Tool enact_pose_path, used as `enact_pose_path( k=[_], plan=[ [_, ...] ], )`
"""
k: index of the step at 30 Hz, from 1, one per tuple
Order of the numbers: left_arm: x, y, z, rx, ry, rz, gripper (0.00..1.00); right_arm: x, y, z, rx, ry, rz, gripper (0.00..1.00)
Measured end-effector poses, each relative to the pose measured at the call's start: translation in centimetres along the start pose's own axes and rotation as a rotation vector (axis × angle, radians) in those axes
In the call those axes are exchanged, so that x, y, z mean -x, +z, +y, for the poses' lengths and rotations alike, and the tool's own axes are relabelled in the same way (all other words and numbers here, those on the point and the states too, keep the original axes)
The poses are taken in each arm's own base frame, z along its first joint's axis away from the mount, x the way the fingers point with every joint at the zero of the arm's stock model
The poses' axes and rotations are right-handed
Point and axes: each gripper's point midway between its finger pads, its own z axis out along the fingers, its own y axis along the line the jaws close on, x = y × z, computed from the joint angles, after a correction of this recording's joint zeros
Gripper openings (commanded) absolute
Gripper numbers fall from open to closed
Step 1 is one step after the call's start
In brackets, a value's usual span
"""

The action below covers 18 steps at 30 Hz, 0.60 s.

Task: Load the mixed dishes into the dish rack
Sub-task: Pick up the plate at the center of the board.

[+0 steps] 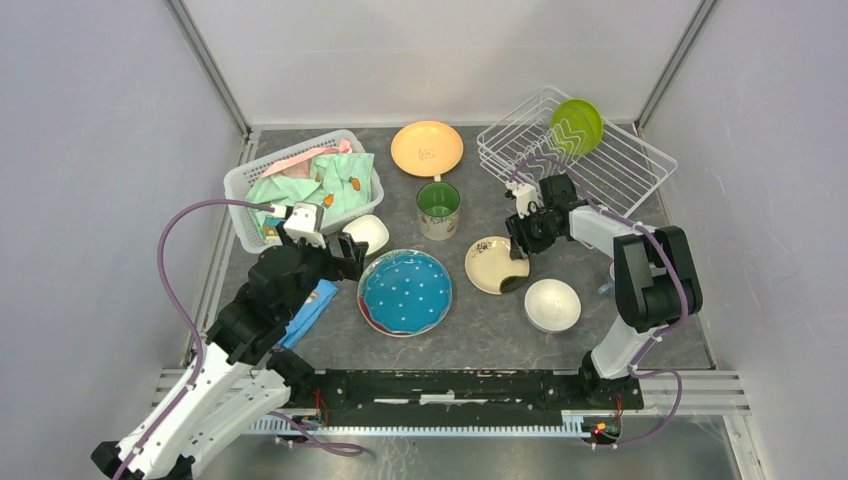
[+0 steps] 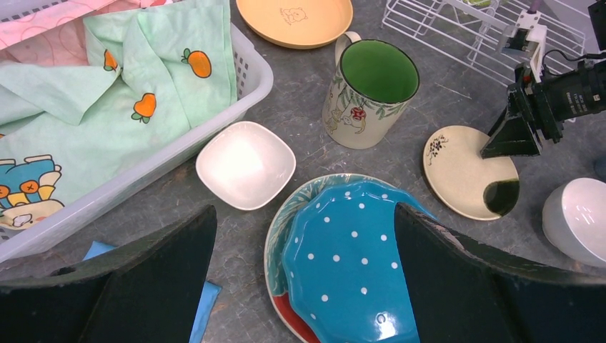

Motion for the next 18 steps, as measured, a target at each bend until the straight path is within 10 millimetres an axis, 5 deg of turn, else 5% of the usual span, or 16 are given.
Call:
enact_pose_path(
  k=[13, 18],
  plan=[
    [0.0, 0.0, 0.1, 0.004, 0.001, 0.0, 1.0, 0.2, 0.3, 0.3, 0.021, 0.009, -0.023, 0.01],
    [0.0, 0.0, 0.1, 0.003, 0.0, 0.0, 1.0, 1.1, -0.7, 0.8, 0.027, 0.021, -0.062, 0.0]
  ],
)
